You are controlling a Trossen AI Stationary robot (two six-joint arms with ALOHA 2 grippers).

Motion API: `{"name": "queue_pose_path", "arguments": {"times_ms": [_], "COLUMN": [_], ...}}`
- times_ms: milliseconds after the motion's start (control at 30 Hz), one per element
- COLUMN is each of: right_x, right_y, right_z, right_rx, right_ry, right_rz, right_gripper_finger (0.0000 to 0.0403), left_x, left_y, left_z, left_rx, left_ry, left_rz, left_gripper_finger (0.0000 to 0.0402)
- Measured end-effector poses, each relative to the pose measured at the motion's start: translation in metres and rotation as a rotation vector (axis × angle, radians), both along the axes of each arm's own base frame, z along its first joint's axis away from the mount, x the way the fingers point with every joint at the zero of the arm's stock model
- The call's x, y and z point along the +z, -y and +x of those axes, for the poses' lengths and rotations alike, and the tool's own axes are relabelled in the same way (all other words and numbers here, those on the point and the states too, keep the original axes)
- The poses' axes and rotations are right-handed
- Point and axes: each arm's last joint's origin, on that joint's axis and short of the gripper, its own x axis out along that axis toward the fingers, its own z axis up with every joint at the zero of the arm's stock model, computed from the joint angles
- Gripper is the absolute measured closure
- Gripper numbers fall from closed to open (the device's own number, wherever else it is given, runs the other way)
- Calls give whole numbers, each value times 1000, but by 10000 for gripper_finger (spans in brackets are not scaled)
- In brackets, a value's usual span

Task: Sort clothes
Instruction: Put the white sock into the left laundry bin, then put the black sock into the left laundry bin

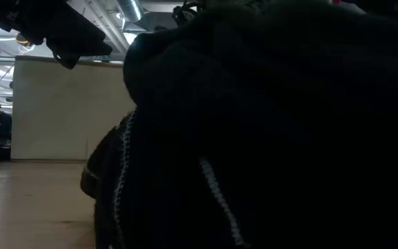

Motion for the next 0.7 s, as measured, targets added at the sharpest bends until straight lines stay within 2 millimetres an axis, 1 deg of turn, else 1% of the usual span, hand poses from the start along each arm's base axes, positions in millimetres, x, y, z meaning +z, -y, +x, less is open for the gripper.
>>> {"name": "queue_pose_path", "arguments": {"times_ms": [100, 167, 233, 300, 400, 500, 600, 700], "right_x": [1, 2, 4, 13, 34, 56, 76, 91], "right_y": [-5, -10, -16, -25, -41, -60, -80, -100], "right_z": [1, 0, -1, -5, -12, -24, -39, -56], "right_rx": [-10, -27, -39, -51, -68, -78, -63, -28], "right_ry": [-8, -37, -71, -89, -74, -80, -109, -166], "right_rz": [1, 1, -28, -59, -111, -154, -166, -165], "right_gripper_finger": [208, 176, 150, 132, 118, 116, 119, 122], "left_x": [-1, -1, -1, -1, -1, -1, -1, -1], "left_y": [0, 0, 0, 0, 0, 0, 0, 0], "left_z": [0, 0, 0, 0, 0, 0, 0, 0], "left_rx": [-14, -15, -14, -11, -11, -12, -12, -12], "left_ry": [-10, -10, -9, -9, -14, -14, -14, -14], "left_rz": [-6, -7, -10, -16, -13, -12, -12, -12], "left_gripper_finger": [266, 266, 266, 266, 266, 266, 266, 266]}}
